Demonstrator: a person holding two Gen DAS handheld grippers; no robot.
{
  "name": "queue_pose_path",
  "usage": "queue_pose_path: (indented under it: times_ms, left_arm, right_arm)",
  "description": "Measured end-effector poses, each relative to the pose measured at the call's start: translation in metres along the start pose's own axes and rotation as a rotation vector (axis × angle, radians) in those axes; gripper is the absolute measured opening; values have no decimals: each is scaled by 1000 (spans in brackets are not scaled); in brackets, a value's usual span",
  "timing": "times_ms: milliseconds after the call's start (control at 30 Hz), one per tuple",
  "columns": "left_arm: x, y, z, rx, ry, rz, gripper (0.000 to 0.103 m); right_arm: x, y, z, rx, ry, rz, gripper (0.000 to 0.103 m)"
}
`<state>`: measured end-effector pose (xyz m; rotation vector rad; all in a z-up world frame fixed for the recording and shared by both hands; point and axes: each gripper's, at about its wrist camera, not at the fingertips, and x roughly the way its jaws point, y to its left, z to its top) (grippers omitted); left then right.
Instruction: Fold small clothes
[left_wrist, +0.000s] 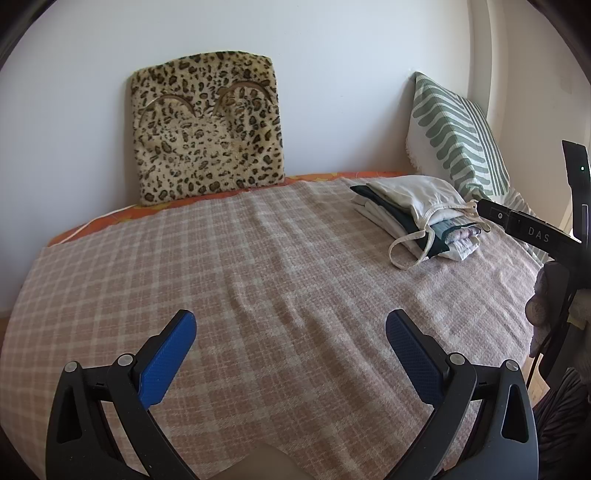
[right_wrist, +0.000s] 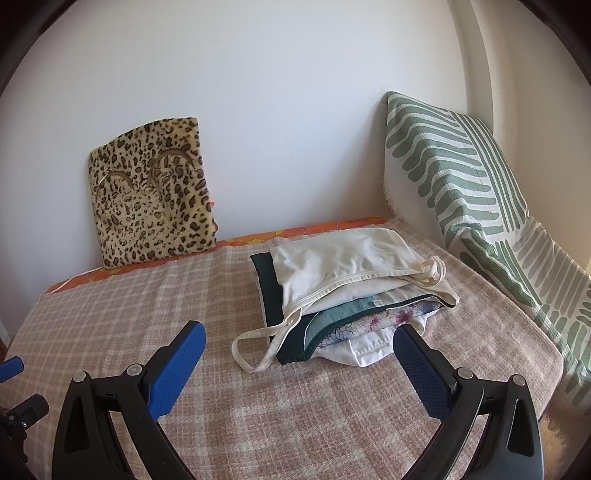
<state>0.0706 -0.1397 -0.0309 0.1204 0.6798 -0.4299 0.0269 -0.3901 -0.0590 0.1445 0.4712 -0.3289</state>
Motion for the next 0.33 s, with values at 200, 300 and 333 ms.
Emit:
queue_pose_path:
  times_ms: [200,300,333]
  left_arm:
    - [-2,-1,-1,5,-5,-7,102]
    - [-5,-2,0,14,-12,-10,102]
    - [-5,-2,1,15,-13,-10,102]
  right_arm:
    - [-1,0,-1,2,0,-2,103]
    - [-1,0,-1,3,0,-2,103]
    - [-2,1,-1,2,0,-2,103]
